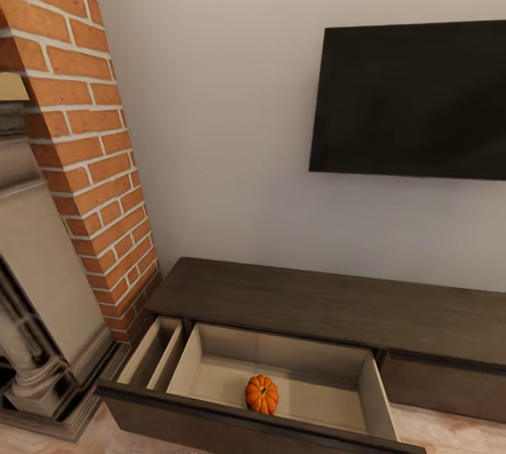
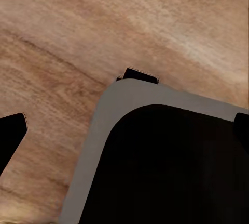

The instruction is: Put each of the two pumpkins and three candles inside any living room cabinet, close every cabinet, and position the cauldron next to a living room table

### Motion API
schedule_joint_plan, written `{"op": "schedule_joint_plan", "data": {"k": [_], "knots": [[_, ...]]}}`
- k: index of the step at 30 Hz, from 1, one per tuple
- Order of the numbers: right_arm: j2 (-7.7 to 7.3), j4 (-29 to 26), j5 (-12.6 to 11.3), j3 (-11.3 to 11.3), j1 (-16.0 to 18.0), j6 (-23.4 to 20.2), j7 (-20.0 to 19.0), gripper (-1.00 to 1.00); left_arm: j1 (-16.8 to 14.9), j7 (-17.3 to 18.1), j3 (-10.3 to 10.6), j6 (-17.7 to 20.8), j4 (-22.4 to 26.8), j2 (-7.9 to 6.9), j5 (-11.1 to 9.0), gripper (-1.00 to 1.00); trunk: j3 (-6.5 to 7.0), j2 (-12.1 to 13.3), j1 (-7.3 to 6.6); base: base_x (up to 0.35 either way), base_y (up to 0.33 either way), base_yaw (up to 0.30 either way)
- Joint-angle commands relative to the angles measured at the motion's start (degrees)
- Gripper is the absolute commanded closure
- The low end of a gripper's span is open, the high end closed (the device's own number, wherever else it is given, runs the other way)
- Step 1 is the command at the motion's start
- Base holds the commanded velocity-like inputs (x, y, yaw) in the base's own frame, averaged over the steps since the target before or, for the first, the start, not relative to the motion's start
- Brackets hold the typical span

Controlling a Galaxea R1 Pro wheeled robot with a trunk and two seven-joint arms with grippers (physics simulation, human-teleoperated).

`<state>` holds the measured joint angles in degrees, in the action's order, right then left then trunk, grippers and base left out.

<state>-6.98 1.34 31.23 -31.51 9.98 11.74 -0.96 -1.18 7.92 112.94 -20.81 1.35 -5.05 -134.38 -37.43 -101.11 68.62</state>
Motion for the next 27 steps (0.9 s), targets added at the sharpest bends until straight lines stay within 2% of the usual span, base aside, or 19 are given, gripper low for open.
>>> {"op": "schedule_joint_plan", "data": {"k": [1,27], "knots": [[-0.03,0.14,0.31,-0.48,0.04,0.3,-0.1,-1.0,-0.05,0.17,0.36,-0.18,0.14,-0.05,-0.62,-1.0,-0.05,-0.03,-0.01,0.0,0.0,0.287],[0.04,0.16,0.36,-0.39,0.04,0.38,-0.1,-1.0,-0.05,0.09,0.35,-0.19,0.14,-0.15,-0.62,-1.0,-0.05,-0.03,-0.01,0.0,0.0,0.287]]}}
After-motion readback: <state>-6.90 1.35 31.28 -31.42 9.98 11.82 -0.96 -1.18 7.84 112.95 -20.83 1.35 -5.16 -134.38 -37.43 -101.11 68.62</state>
